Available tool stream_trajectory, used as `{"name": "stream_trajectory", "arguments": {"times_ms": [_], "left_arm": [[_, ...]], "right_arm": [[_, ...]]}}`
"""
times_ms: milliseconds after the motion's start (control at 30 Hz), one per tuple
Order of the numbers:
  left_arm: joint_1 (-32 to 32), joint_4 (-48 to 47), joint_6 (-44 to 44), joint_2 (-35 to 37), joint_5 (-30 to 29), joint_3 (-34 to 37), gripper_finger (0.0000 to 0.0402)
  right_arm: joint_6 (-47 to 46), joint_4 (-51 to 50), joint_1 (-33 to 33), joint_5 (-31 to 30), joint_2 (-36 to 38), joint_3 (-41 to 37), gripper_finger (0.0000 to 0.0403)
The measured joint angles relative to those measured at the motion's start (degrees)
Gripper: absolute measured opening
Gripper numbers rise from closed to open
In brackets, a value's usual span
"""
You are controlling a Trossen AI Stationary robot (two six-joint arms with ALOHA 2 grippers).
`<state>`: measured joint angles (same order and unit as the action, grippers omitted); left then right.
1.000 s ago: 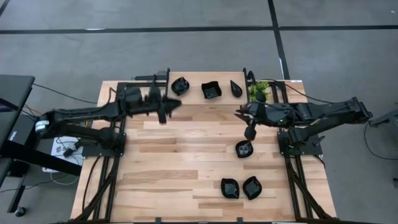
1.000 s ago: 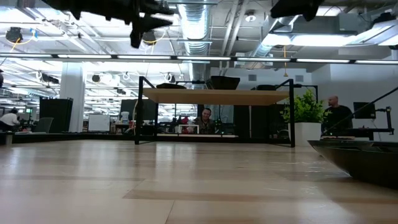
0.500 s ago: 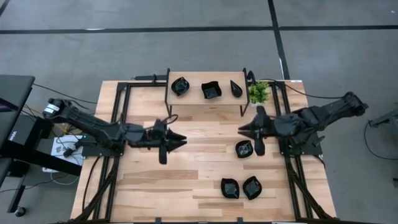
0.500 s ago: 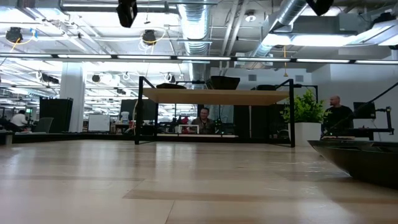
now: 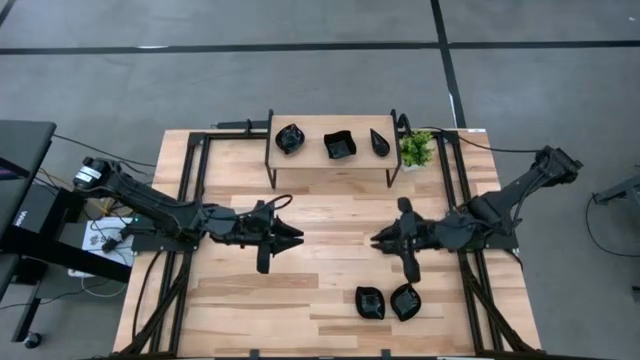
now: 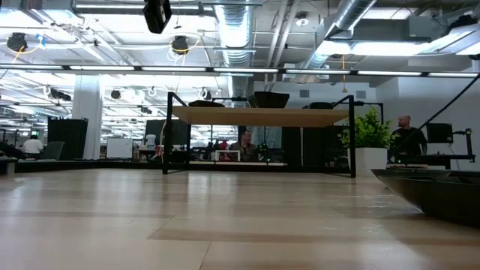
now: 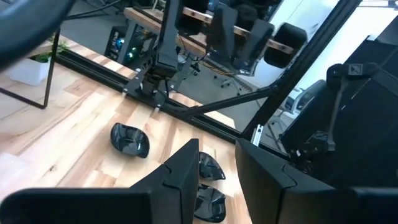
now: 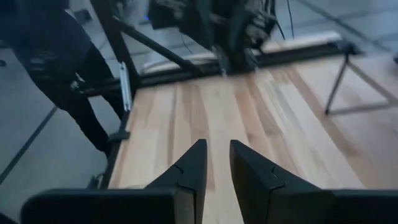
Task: Pick & Place Mini shaped plates
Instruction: Stack the black leaf shaped plate on top of the black leaf shaped plate on the shelf
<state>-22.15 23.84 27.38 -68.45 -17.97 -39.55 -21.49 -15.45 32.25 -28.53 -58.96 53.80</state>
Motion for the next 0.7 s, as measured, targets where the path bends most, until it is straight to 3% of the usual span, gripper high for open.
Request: {"name": "stream_trajectory", "arguments": {"times_ms": [367, 500, 700], "left_arm": [[-4.7, 4.1, -2.3, 2.0, 0.1, 0.0, 0.0106], [-5.2, 4.2, -3.1, 3.5, 3.2, 0.0, 0.0106], [-5.3, 4.0, -3.2, 4.6, 12.5, 0.0, 0.0106]], "right_arm": [[5.0, 28.4, -2.5, 0.4, -6.7, 0.0, 0.0065], [7.6, 28.6, -2.9, -0.5, -7.0, 0.0, 0.0065], [-2.2, 17.3, -1.5, -5.4, -7.0, 0.0, 0.0065]]}}
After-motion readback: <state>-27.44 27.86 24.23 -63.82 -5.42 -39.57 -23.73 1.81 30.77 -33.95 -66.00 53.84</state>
